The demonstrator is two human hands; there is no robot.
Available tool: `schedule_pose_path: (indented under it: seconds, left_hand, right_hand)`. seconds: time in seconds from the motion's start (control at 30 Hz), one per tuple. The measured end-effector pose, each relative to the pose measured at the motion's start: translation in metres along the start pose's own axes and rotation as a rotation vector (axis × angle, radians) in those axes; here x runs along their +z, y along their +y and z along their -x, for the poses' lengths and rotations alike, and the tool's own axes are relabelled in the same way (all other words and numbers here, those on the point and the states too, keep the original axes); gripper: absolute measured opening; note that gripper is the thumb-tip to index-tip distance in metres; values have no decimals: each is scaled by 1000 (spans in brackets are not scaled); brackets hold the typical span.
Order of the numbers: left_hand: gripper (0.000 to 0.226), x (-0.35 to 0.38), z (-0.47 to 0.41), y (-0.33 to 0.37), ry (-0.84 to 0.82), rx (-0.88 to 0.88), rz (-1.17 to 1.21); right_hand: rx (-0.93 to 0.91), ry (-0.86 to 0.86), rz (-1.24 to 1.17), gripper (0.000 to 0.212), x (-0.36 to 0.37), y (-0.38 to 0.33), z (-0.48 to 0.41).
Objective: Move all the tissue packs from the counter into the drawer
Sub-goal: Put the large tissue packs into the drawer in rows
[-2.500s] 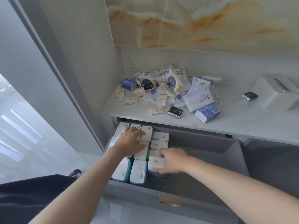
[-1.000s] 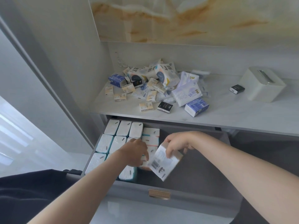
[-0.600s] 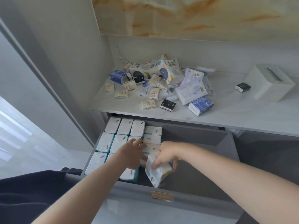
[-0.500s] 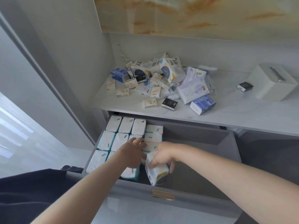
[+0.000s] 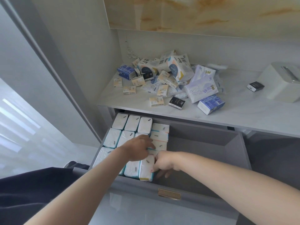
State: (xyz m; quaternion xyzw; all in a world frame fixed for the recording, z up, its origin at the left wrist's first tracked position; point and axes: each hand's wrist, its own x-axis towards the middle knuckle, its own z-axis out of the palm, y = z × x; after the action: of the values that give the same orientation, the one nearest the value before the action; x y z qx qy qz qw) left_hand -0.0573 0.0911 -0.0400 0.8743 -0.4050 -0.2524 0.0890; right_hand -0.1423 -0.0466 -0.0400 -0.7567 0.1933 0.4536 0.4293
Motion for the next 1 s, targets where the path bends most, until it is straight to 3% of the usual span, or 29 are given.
schedule_pose_path:
  seconds: [0.13,0.17,0.27,0.33,0.5,1.0]
  left_hand:
    - [85,12,7,-5,-102,13,-224]
    - [93,15,7,-7,-104,21,-268]
    - [112,19,6,-9,-66,24,-258]
    - [126,20,3,-12,-31,1,-260]
    - [143,30,-3,-13,17,-87,-400]
    - [145,34,-6,-8,-3,-178,-525]
  right_hand:
    - [-18,59,87,42,12,5,-10]
    - [-39,115,193,44,12,5,-9]
    - [-171,475,844,65,1,-2,2]
    - [-283,640,1012,90,-5,-3,3]
    - [-177,592,973,143,-9,12,-21]
    - [-95,580,985,150,1,17,-46]
